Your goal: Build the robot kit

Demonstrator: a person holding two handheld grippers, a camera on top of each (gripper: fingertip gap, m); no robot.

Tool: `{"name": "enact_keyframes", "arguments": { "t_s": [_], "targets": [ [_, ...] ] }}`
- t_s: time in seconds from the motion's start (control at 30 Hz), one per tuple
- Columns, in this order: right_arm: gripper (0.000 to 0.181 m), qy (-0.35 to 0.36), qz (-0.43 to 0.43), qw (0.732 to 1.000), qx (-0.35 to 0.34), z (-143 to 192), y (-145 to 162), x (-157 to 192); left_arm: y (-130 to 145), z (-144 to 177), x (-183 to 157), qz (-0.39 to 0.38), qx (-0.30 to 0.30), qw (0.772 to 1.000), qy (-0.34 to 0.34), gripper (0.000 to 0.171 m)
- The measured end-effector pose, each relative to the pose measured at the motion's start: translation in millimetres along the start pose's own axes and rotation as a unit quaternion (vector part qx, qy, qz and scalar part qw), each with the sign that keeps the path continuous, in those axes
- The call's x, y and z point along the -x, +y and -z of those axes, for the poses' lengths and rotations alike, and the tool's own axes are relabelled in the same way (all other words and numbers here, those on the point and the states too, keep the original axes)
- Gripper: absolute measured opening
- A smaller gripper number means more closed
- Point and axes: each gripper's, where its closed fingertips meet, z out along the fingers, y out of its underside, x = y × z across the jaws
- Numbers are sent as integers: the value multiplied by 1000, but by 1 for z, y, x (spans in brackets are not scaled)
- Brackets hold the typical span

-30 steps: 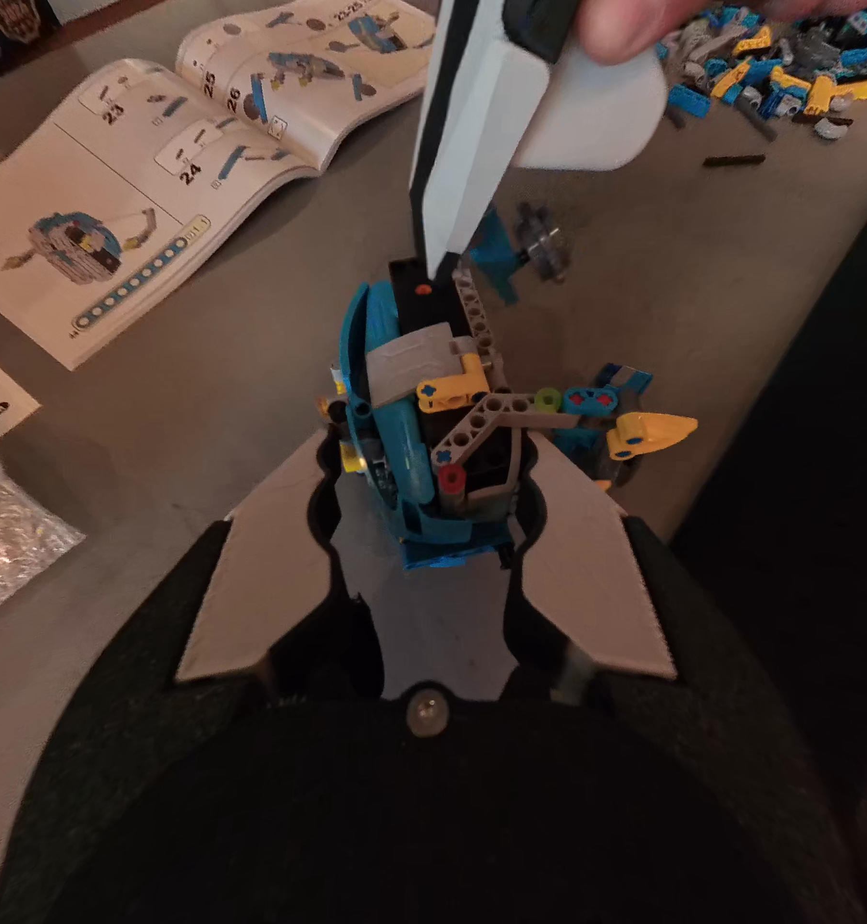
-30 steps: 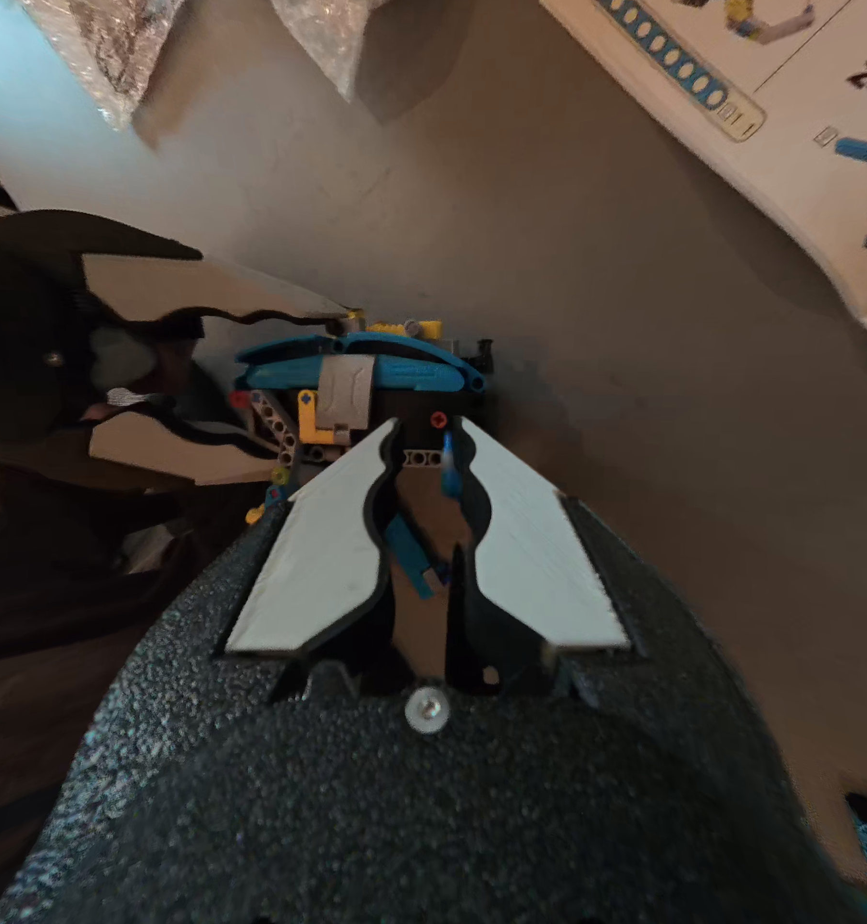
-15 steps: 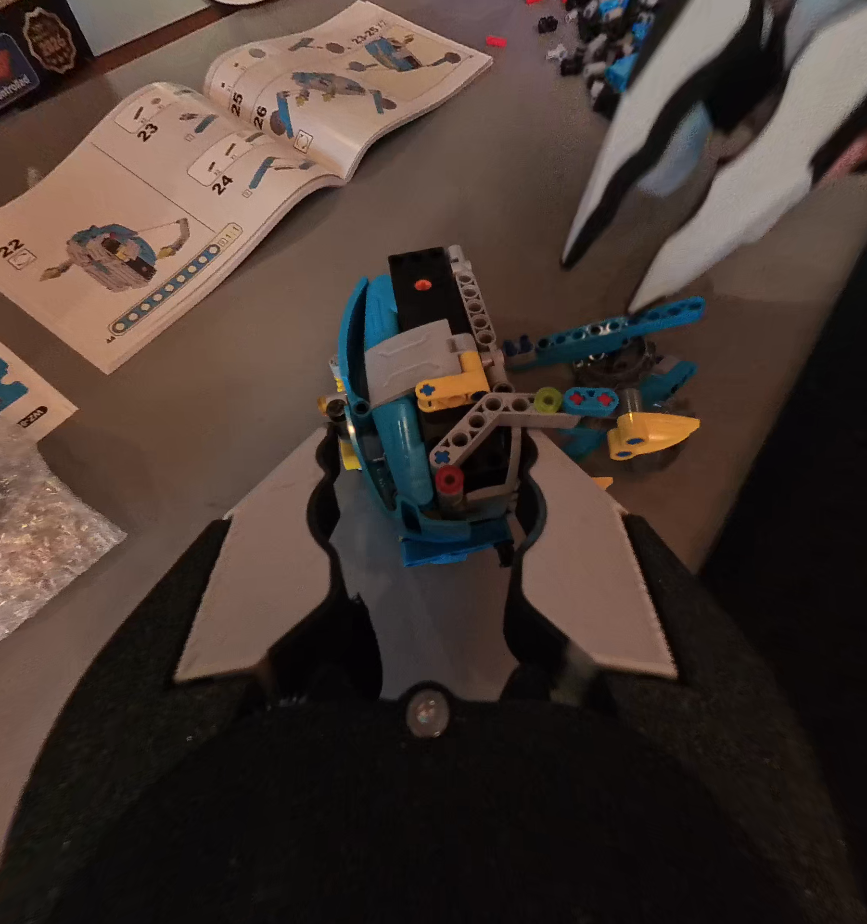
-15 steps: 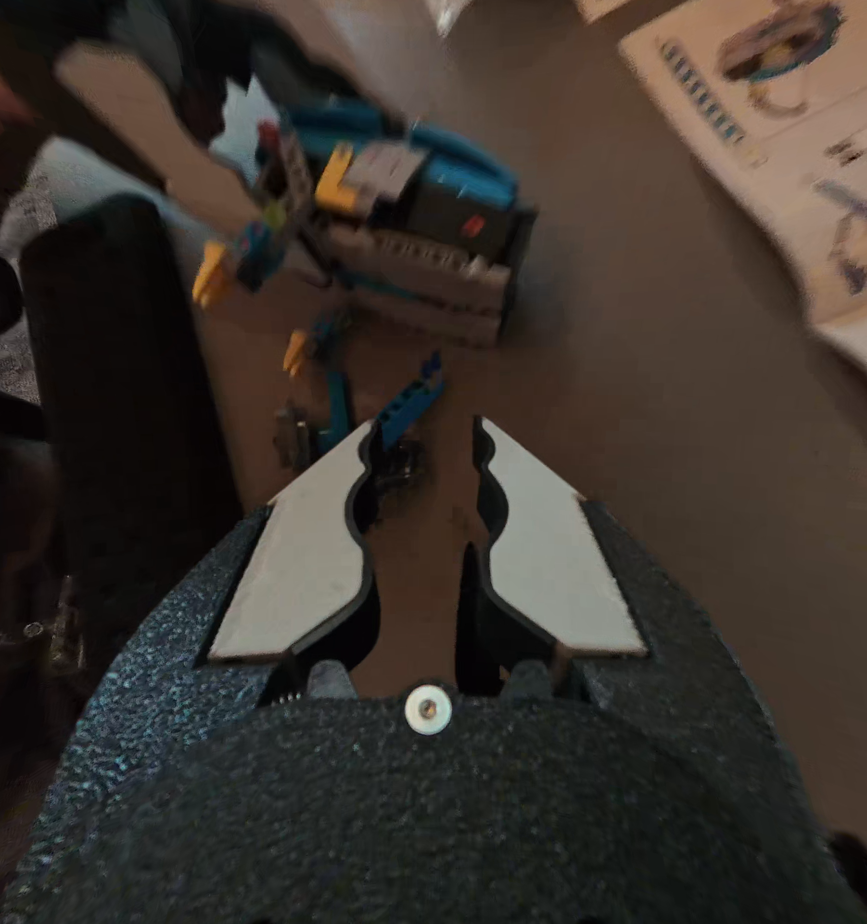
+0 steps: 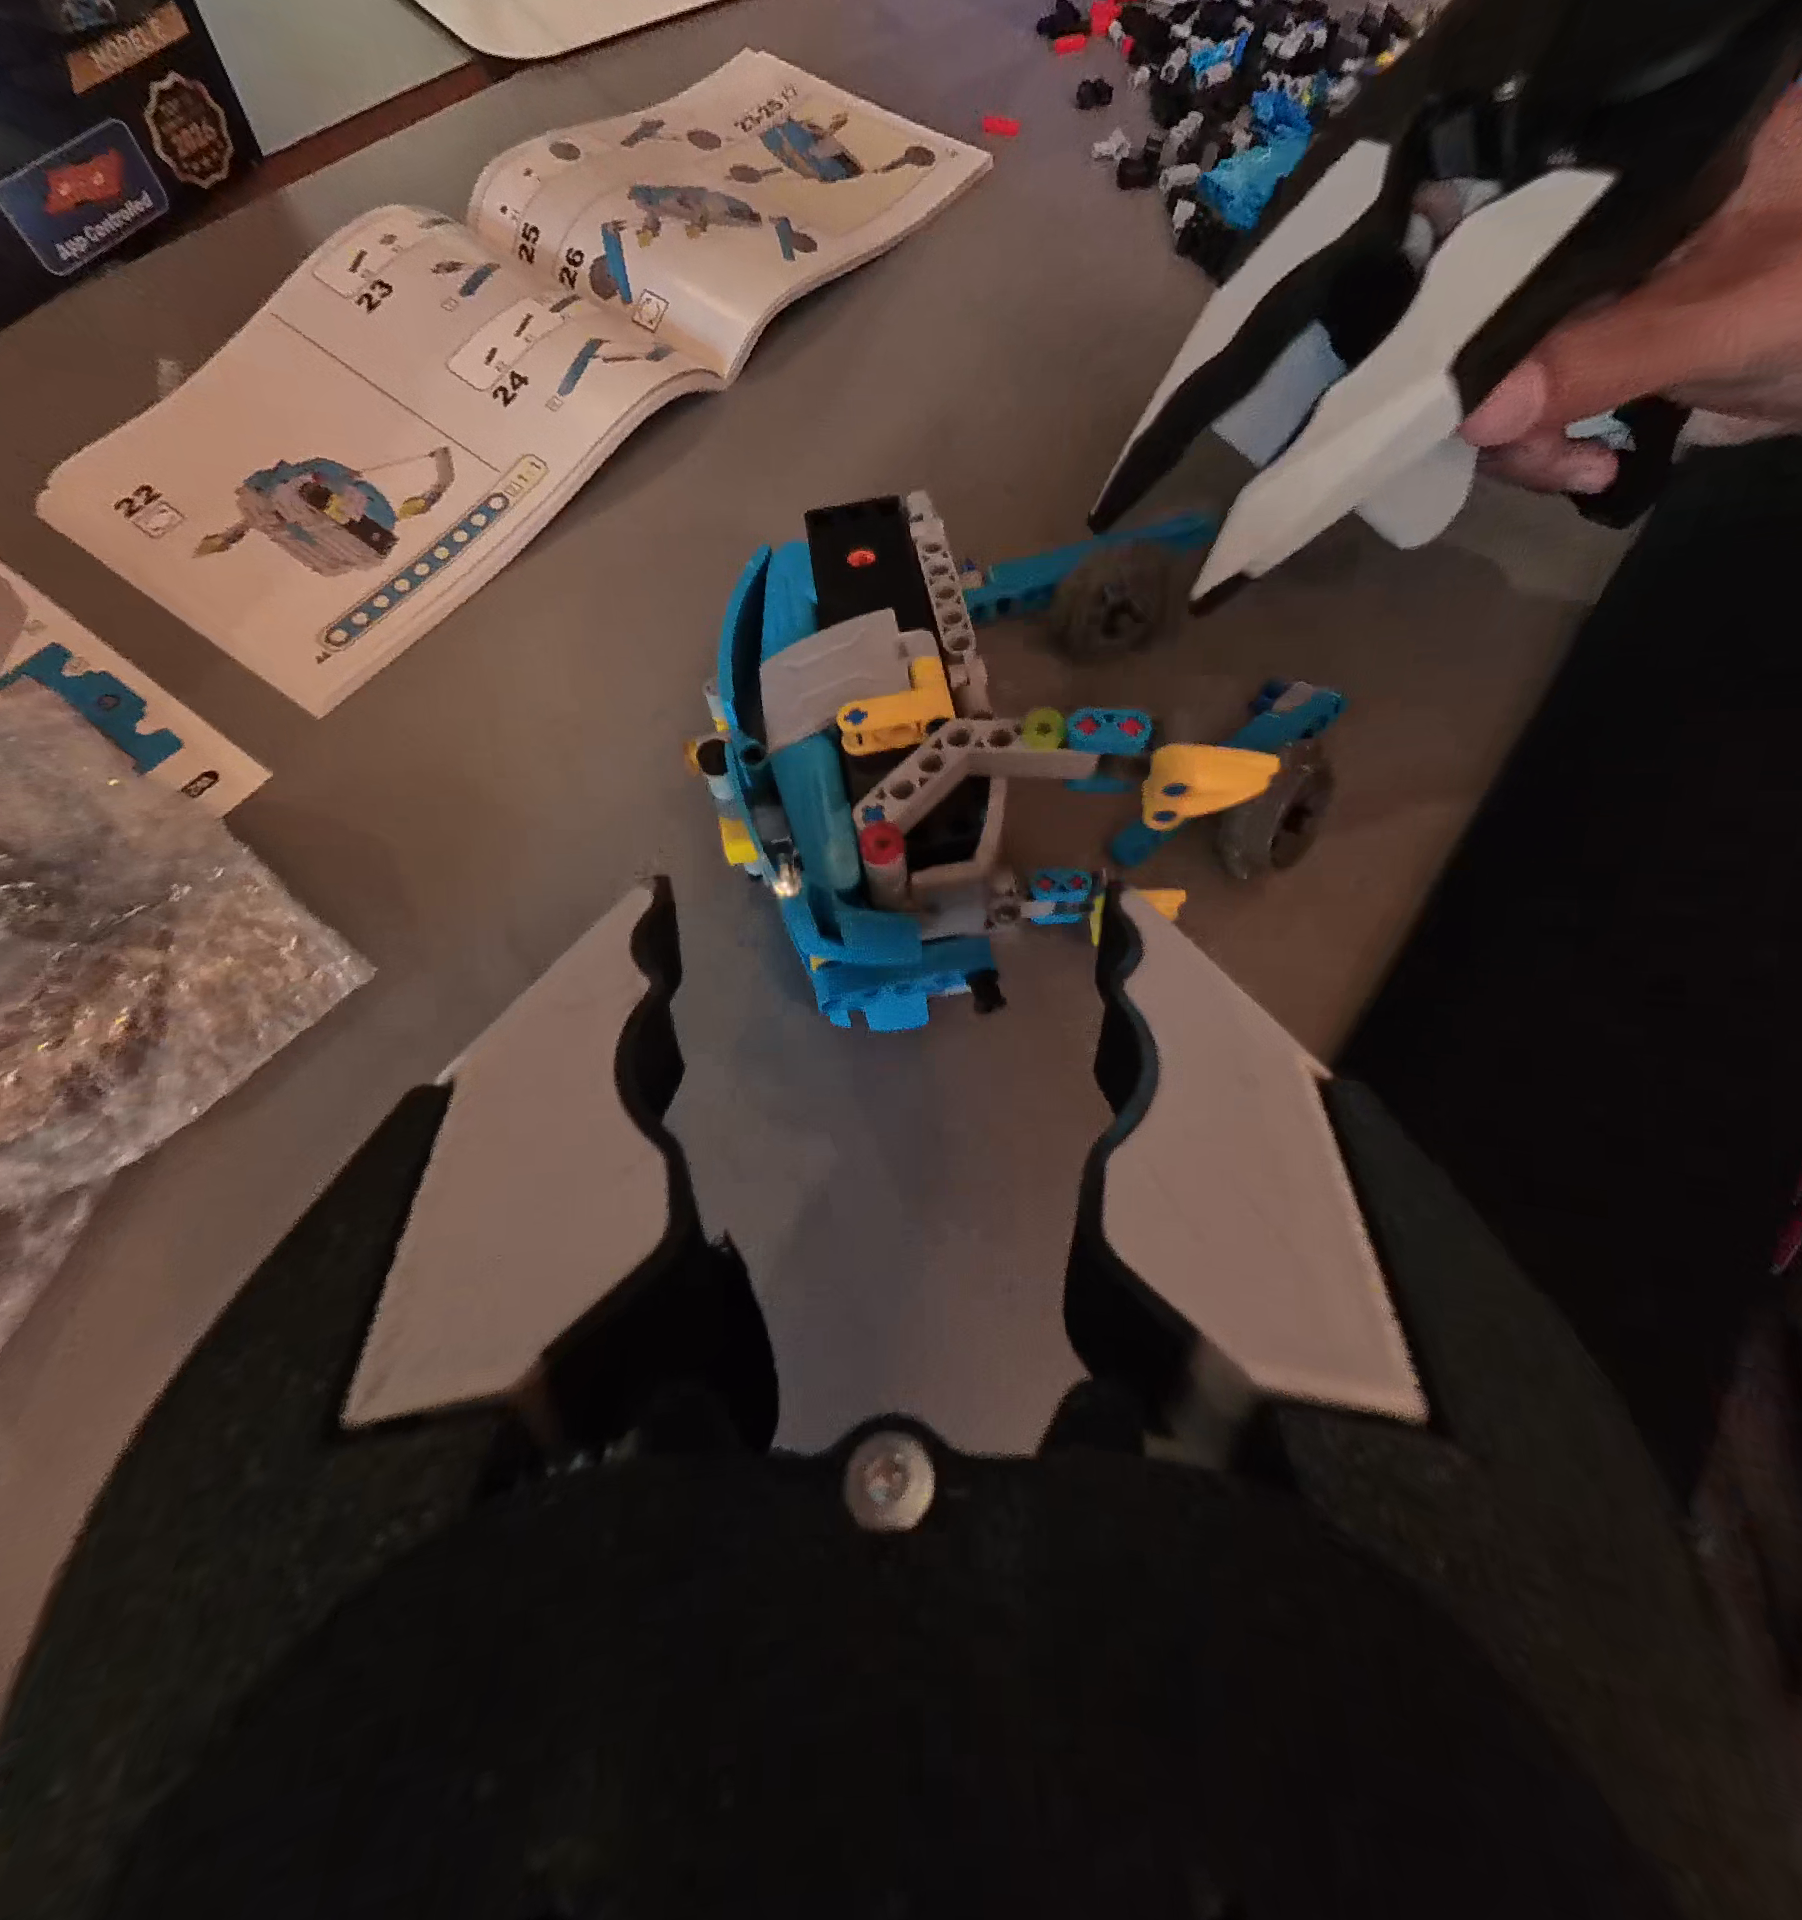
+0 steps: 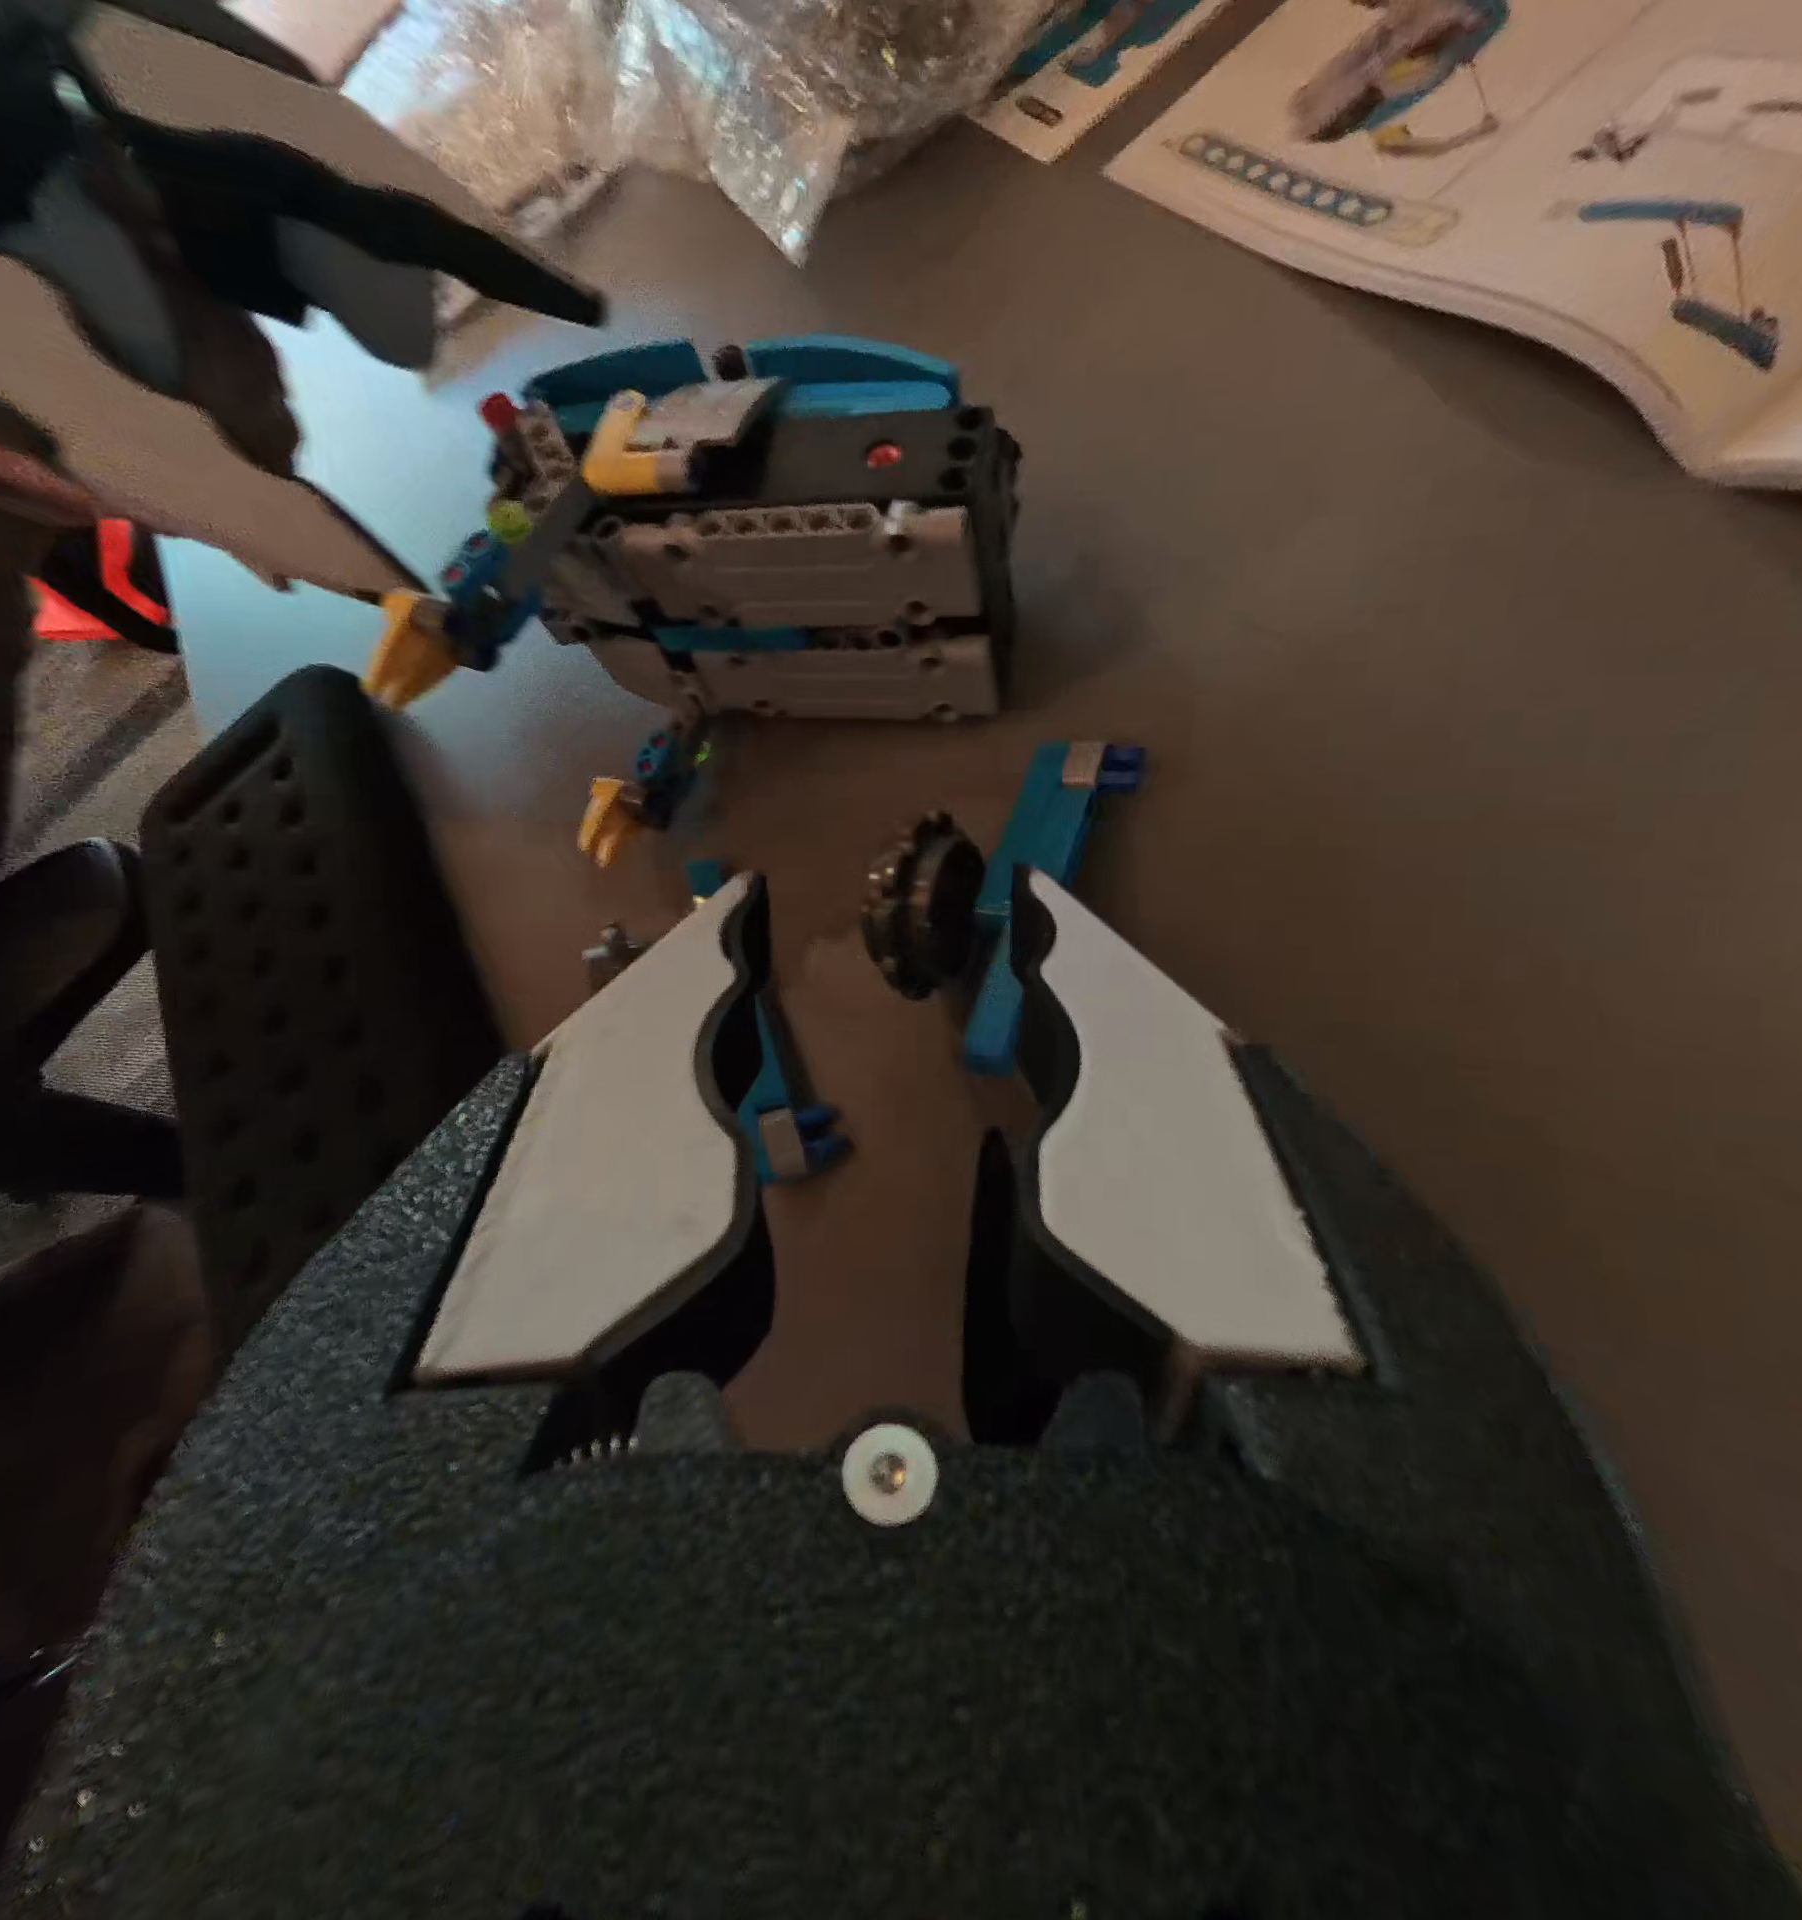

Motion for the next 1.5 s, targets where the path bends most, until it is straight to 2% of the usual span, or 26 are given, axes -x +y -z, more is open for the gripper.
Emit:
{"name": "enact_keyframes", "arguments": {
  "t_s": [0.1,0.23,0.27,0.37,0.5,0.6,0.67,0.77,0.87,0.93,1.0,1.07,1.23,1.33,1.5],
  "targets": [
    [46,44,21,999,25,-4,10,-17,-1,13,-8,-13,6,1000,-10,80],
    [43,8,79,996,-28,5,-13,11,7,13,-10,-15,27,999,-35,79],
    [47,-3,110,994,-21,4,-17,17,13,7,-12,-7,37,999,-28,79],
    [81,-12,217,976,32,-8,-28,9,23,-14,-8,19,55,998,-27,83],
    [90,-115,241,958,106,-36,-37,-15,17,-25,-2,58,35,998,-12,88],
    [78,-220,233,942,97,-56,-44,-4,14,-36,-3,73,33,997,13,87],
    [75,-241,242,934,107,-71,-40,0,19,-44,-3,63,45,997,13,66],
    [72,-234,259,931,110,-84,-33,0,19,-47,-2,37,49,998,9,66],
    [68,-245,257,932,72,-66,-46,4,1,-40,-7,32,-5,999,36,65],
    [65,-274,251,929,-1,-35,-71,19,-24,-27,-18,51,-77,992,84,65],
    [60,-333,217,912,-104,6,-99,42,-54,-8,-35,79,-169,971,147,65],
    [58,-381,182,896,-138,30,-108,57,-75,3,-48,94,-222,954,178,64],
    [64,-413,123,887,-168,51,-111,63,-90,-1,-65,127,-264,935,201,64],
    [64,-418,70,884,-196,59,-111,63,-88,-16,-75,130,-255,939,192,63],
    [64,-436,-23,864,-252,72,-108,51,-96,-31,-84,125,-262,944,159,63]
  ]
}}
